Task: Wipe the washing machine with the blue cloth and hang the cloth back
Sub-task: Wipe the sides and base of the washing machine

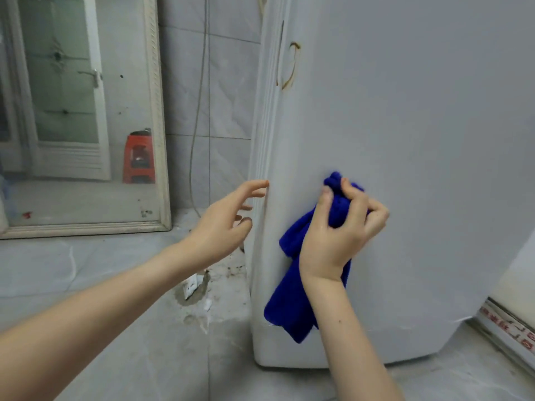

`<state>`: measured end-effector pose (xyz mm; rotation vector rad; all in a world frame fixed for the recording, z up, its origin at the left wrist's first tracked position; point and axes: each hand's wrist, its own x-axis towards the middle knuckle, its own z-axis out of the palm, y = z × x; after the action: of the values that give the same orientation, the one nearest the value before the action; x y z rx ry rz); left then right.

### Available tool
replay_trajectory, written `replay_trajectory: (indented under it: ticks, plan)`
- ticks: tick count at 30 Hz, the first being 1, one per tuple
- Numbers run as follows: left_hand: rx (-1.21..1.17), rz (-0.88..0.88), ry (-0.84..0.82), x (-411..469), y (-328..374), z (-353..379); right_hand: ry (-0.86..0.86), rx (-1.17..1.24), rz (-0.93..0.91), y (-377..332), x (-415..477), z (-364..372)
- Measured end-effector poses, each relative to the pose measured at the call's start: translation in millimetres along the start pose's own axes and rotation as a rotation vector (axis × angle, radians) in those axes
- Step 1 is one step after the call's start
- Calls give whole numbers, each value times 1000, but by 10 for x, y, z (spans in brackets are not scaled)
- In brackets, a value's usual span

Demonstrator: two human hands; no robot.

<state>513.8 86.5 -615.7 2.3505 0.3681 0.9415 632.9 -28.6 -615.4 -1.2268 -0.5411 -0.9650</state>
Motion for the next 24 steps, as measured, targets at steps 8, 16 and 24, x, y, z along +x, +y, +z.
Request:
replay_trajectory:
  ticks: [8, 16, 24]
  plan:
    - [579, 192, 100, -27, -44, 8, -21, -100, -200, 114, -242, 71]
    - [522, 89, 29, -52, -62, 171, -141, -83, -85, 355, -695, -256]
    - [-308, -168, -195, -37, -151, 109, -170, -122, -303, 402, -713, -132]
